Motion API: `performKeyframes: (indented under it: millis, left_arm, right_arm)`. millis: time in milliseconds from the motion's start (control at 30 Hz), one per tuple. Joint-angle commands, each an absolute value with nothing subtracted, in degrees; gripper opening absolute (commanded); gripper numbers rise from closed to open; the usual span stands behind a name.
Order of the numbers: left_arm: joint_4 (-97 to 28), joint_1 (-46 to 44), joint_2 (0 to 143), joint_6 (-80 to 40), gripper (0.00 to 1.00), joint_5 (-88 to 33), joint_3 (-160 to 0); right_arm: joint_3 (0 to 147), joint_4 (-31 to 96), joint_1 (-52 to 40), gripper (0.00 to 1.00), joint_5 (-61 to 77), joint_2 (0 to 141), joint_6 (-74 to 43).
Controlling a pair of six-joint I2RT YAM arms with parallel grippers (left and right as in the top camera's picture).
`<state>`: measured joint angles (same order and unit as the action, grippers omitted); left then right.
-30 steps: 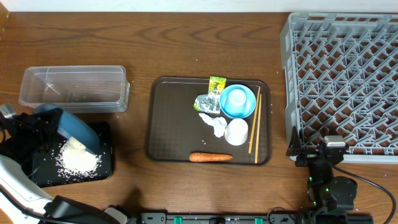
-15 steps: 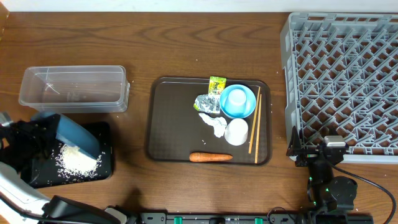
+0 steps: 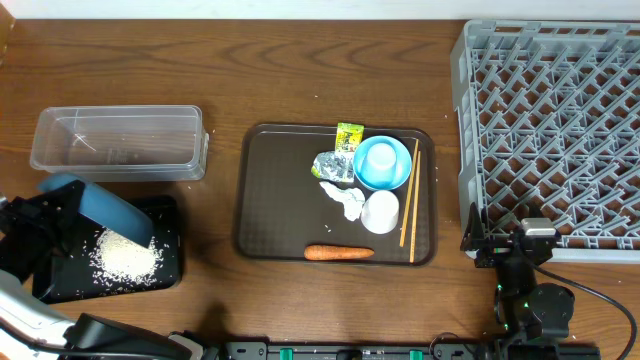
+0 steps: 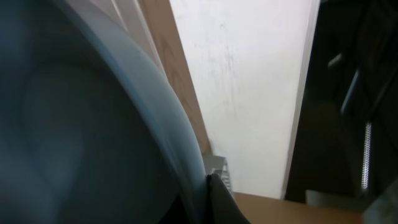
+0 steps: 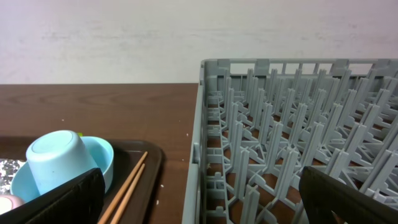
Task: Sort waste into correct bins and load items into the dishwasher rack
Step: 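Tilt the blue plate to pour rice onto the black tray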
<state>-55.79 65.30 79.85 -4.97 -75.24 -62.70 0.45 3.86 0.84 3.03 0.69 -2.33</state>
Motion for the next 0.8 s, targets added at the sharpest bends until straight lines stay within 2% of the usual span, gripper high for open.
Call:
performKeyframes:
  millis: [0,67,100,167,233,300,367,400,467,567,667,767]
  left_arm:
    - [-56.93,65.89,80.07,-2.13,0.06,-79.77,-63.0]
    - [-53.91,65.89,80.42,-3.03,0.06,-79.29,-63.0]
    - [-55.9,66.13,80.62,-5.69,0.06,-79.66,-63.0]
    - [-59.64,66.59,80.68,-1.96,0.06,-83.85,-63.0]
    - [-55.13,66.59,80.79,-2.7,0.06,-79.22,-63.0]
    - [-60.6,66.92,80.77,-5.98,0.06,-74.35,-63.0]
    - [-63.99,67.11,80.47,2.98,0.06,-76.73,-63.0]
    - [-62.43,67.11,80.47,3.92,0.06,-76.12,-63.0]
    - [-66.96,67.29,80.29,3.66,0.06,-76.77,-63.02]
    - [-69.49,67.33,78.91,12.62,0.06,-78.96,-63.02]
    - [-69.78,67.31,78.46,7.31,0.06,-76.44,-63.09]
    - [-71.09,67.26,76.73,7.7,0.06,-76.42,-63.24]
  right_arm:
    - [0.32,4.05,0.82,0.99,3.05,0.27,-2.72]
    - [0.32,4.05,0.84,0.99,3.05,0.27,-2.72]
    - [0.32,4.05,0.84,0.99,3.05,0.27,-2.72]
    - [0.32,4.05,0.82,0.99,3.05,0.27,-2.72]
    - [0.32,4.05,0.84,0.99,3.05,0.27,-2.72]
    - [0.32,4.05,0.82,0.99,3.05,0.27,-2.72]
    - [0.32,4.05,0.84,0.99,3.05,0.27,-2.72]
    - [0.32,4.05,0.84,0.99,3.05,0.27,-2.72]
    - [0.32,4.05,0.84,0.99,3.05,0.27,-2.72]
    - [0.32,4.05,0.82,0.99,3.05,0.27,-2.72]
    - [0.32,4.05,0.82,0.99,3.05,0.27,-2.72]
    - [0.32,4.08,0.84,0.99,3.05,0.27,-2.72]
